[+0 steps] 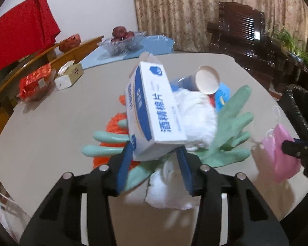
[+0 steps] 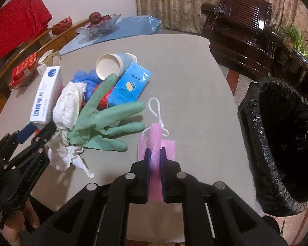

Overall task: Collect trash
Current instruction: 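Grasp the white cotton-pad box with the left gripper and lift it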

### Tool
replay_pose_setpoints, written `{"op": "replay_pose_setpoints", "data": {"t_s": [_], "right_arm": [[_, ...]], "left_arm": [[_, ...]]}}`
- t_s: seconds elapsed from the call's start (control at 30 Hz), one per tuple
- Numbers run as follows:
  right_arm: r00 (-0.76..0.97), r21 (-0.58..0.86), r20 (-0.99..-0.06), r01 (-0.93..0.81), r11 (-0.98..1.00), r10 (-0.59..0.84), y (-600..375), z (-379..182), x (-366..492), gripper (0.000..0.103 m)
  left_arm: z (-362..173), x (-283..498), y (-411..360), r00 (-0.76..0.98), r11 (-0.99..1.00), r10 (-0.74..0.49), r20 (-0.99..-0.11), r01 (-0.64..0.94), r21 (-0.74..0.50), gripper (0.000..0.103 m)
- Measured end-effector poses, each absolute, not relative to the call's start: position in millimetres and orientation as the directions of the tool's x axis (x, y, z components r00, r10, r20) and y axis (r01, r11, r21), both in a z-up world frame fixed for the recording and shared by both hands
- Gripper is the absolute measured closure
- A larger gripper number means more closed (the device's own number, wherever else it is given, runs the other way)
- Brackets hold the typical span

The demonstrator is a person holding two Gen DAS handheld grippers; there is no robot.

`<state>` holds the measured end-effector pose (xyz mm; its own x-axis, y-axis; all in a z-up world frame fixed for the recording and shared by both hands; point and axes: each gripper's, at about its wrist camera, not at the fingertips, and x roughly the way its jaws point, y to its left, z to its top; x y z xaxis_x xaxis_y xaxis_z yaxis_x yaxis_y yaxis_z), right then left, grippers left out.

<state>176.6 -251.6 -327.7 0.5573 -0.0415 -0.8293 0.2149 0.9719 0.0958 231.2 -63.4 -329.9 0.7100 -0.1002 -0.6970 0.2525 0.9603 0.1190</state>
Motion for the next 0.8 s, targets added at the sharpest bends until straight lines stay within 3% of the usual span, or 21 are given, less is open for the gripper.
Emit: {"op": "replay_pose_setpoints", "data": {"t_s": [0.3, 0.8], "right_arm": [[0.559, 0.092, -0.828, 0.212, 0.973, -0.044, -251, -325, 176, 0.093], [0.614, 0.071, -0.785, 0.217, 0.974, -0.080, -251, -288, 162, 0.096]], "left_arm": [[-314, 228, -46, 0.730, 0.970, -0.106, -0.675, 0.226, 0.092, 0.073], [-263, 197, -48, 0.783, 0.970, -0.129, -0.608, 0.228, 0.087, 0.075]]}}
